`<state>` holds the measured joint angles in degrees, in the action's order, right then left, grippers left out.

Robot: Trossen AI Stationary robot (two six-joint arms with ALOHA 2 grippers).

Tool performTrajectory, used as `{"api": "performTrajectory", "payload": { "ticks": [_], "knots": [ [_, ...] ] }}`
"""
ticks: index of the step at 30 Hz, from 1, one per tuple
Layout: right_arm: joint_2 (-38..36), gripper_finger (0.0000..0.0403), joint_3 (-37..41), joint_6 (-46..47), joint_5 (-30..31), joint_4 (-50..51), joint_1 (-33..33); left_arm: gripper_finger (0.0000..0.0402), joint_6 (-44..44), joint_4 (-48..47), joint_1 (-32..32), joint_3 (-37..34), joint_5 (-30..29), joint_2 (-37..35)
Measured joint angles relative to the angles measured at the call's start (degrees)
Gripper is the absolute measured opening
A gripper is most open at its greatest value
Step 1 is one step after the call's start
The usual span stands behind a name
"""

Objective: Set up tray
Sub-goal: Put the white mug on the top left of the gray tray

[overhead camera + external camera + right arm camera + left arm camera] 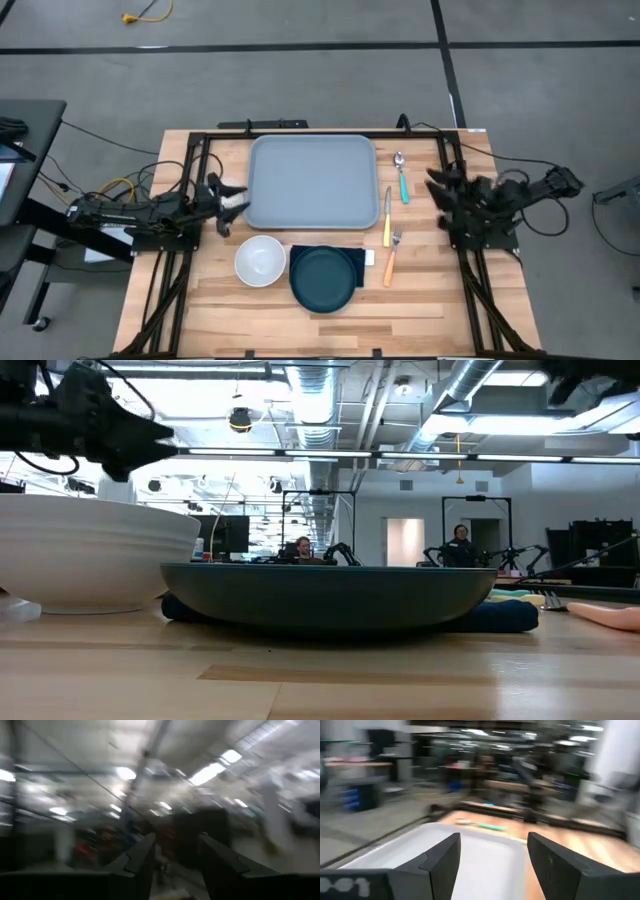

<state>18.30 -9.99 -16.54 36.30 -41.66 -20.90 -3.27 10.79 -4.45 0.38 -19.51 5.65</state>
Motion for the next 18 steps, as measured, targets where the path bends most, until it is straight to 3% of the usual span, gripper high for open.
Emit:
{"api": "performTrajectory", "payload": {
  "ticks": [4,6,13,18],
  "knots": [
    [8.0,0.0136,-7.0,7.75,19.62,10.47,3.0,0.0219,2.55,-0.25,-0.02,0.0,15.54,0.0],
    [10.85,0.0136,-11.14,10.9,24.66,17.43,4.64,0.0219,3.13,0.06,-0.02,0.0,19.57,0.0],
    [19.74,0.0136,-25.26,25.51,23.9,43.05,10.92,0.0219,3.23,0.19,-0.02,0.0,18.1,0.0],
    [25.51,0.0136,-35.59,37.25,12.33,64.64,18.15,0.0219,3.66,0.21,-0.02,0.0,14.95,0.0]
  ]
}}
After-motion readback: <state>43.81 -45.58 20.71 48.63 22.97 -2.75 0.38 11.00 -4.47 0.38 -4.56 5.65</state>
